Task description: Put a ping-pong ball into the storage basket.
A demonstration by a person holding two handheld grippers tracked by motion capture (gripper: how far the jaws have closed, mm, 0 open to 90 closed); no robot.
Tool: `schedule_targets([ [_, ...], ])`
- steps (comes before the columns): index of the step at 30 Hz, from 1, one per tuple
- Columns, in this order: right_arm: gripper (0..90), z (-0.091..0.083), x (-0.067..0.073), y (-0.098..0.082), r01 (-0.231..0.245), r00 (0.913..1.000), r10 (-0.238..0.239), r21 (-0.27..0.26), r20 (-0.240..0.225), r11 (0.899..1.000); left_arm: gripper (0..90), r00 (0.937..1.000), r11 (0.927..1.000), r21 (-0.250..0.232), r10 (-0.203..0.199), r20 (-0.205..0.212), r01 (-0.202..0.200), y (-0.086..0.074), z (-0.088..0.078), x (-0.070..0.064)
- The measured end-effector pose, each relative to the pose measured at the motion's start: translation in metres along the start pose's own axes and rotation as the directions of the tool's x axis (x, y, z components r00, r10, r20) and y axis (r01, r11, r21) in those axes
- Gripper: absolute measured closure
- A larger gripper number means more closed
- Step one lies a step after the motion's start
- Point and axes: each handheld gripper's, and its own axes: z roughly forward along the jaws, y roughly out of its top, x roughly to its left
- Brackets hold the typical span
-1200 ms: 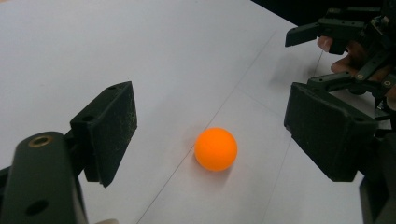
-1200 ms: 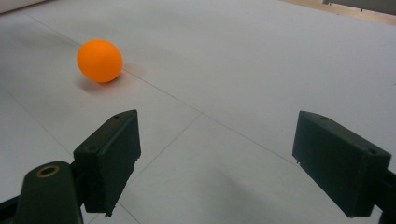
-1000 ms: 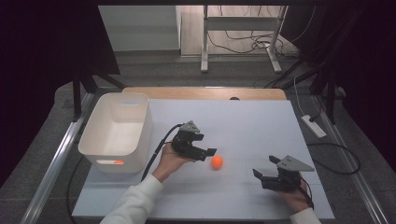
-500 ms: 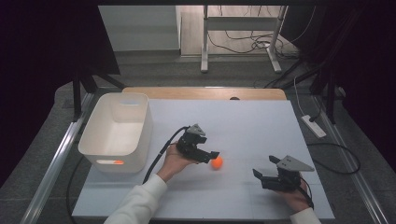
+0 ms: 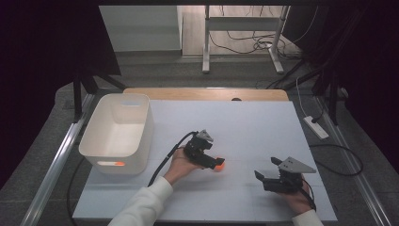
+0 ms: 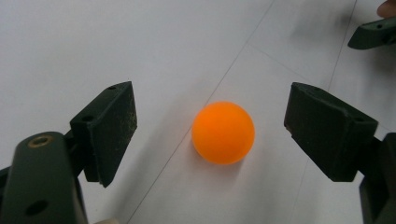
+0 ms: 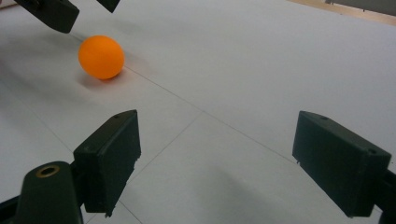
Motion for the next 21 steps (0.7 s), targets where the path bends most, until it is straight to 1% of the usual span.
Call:
schedule_targets([
  [4,15.3,0.000,0.000,0.000,0.002,1.0000,-0.002,0.000,-0.002,1.000,17.5,1.0000,0.9996,0.026,0.008,-0.001,-0.008,-0.001,0.006,0.000],
  [5,15.3,0.000,0.000,0.000,0.003,1.0000,-0.003,0.002,0.000,1.000,17.5,1.0000,0.9995,0.030,0.002,-0.001,-0.001,-0.002,0.008,0.000],
  [11,15.3,0.000,0.000,0.000,0.004,1.0000,-0.004,0.003,0.000,1.000,17.6,1.0000,0.9984,0.056,0.003,0.004,-0.003,-0.003,0.017,-0.001],
  [16,15.3,0.001,0.000,-0.001,0.002,1.0000,-0.002,0.001,-0.003,1.000,17.6,0.9998,0.9964,0.082,0.020,-0.005,-0.019,-0.004,0.023,-0.003],
  [21,15.3,0.001,0.000,-0.001,0.002,1.0000,-0.002,0.003,-0.003,1.000,17.8,0.9997,0.9952,0.095,0.024,-0.009,-0.023,-0.005,0.026,-0.003],
])
